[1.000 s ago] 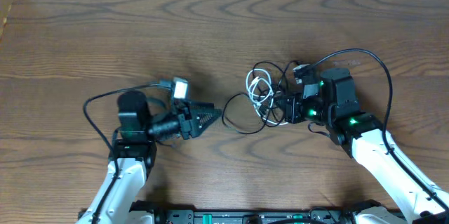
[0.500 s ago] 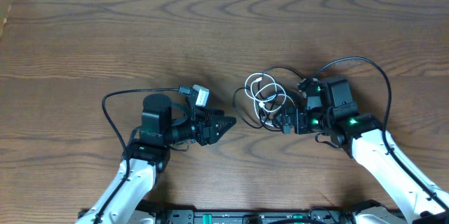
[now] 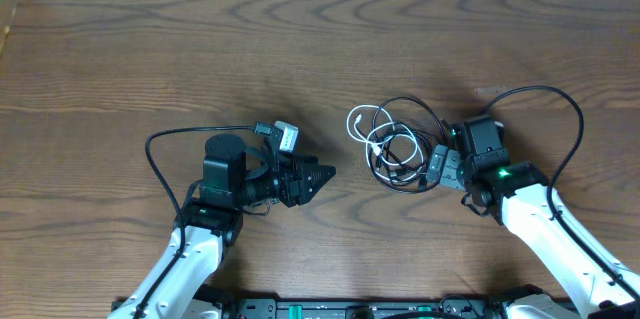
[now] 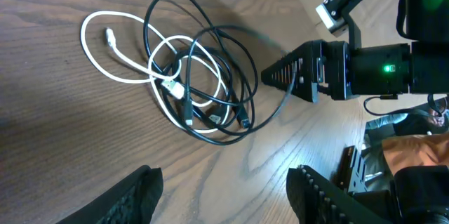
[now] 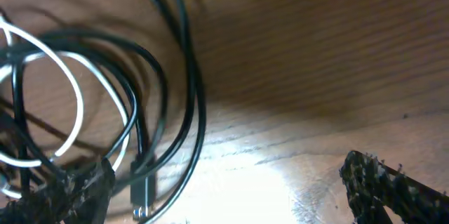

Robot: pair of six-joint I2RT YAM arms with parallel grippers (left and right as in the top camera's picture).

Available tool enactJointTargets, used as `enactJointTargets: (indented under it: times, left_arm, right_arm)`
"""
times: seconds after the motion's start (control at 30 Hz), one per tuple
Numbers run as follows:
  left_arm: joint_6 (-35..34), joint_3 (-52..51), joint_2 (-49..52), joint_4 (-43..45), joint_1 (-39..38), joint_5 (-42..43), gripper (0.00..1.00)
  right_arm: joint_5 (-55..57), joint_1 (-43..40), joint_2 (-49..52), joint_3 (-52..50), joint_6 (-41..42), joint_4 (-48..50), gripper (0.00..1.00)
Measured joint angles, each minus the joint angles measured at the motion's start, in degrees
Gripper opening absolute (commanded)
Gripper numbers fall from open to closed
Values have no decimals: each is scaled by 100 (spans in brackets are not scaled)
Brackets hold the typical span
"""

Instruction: Untangle cables

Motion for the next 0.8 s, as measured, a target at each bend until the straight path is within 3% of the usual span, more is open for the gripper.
enactJointTargets:
  times: [0.23, 0.4, 0.8]
  left_arm:
    - [2, 0, 0, 0, -317, -299, 64]
    - [2, 0, 223, 168, -702, -603, 64]
    - [-101, -7, 1311, 1071, -1147, -737, 68]
  right_arm:
    - [-107, 0, 0, 0, 50, 369, 99]
    - [-866, 0, 2, 0, -568, 1027, 99]
    - [-1635, 0, 2, 0, -1241, 1119, 99]
